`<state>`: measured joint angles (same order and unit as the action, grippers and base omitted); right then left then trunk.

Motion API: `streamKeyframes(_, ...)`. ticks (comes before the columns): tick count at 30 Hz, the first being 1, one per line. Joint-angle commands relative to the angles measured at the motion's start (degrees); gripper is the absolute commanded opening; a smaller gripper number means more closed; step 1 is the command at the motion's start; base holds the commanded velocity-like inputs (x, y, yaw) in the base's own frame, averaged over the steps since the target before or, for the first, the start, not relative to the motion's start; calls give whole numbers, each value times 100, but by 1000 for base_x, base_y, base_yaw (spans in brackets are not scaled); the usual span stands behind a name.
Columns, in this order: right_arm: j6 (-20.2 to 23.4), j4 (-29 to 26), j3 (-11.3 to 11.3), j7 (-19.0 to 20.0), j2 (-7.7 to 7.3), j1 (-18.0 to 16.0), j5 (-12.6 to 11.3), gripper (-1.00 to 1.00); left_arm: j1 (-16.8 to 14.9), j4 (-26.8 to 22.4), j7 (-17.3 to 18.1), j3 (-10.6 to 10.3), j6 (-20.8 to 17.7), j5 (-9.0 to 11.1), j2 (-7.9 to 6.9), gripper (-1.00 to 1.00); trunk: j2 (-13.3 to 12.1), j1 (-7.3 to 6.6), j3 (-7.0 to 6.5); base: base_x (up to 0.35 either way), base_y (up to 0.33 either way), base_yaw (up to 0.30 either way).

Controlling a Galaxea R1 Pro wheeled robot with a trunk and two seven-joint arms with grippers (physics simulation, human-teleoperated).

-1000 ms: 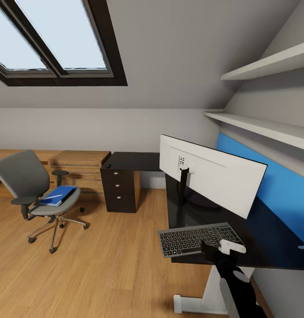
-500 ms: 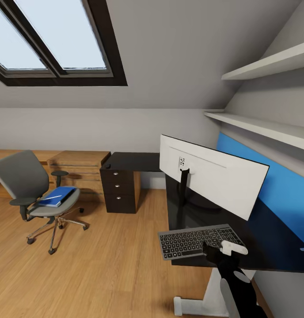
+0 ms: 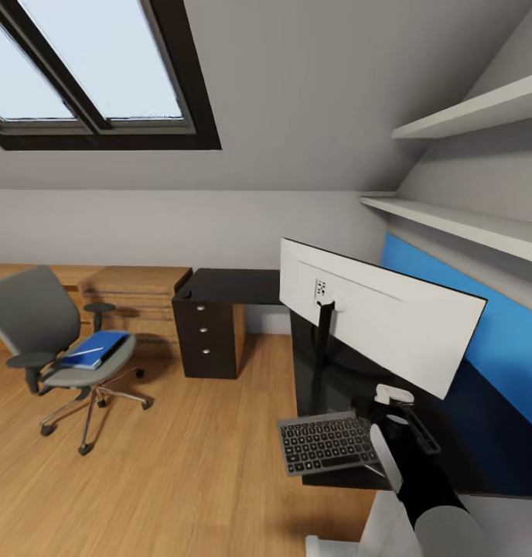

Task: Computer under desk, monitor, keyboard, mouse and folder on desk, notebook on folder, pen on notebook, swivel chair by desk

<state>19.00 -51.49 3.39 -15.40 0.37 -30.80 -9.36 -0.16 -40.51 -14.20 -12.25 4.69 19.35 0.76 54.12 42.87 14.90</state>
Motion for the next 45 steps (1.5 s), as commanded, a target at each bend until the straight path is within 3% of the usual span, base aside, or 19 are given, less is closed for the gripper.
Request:
streamKeyframes(1,-49,59,4,-28,-6,-33,-57,100,-2,-4,-39,-32,25,60,-5,100,5,3,7,168,0,0)
streamKeyframes(8,-343,545,1,-25,-49,-133,-43,100,-2,-1,-36,-38,28,60,-5,100,5,3,7,84,0,0)
streamKeyframes(10,-467,799,-3,-25,-62,-188,-41,100,-2,0,-33,-39,27,60,-5,100,5,3,7,236,0,0)
streamKeyframes(11,-610,1268,-4,-25,-80,-379,-40,100,-2,0,-31,-40,24,60,-5,100,5,3,7,98,0,0)
streamKeyframes(14,-737,1529,-5,-25,-121,-480,-40,100,-2,0,-30,-40,25,60,-5,100,5,3,7,56,0,0)
streamKeyframes(45,-904,2070,-5,-25,-173,-707,-40,100,-2,1,-24,-40,32,60,3,100,5,3,7,141,0,0)
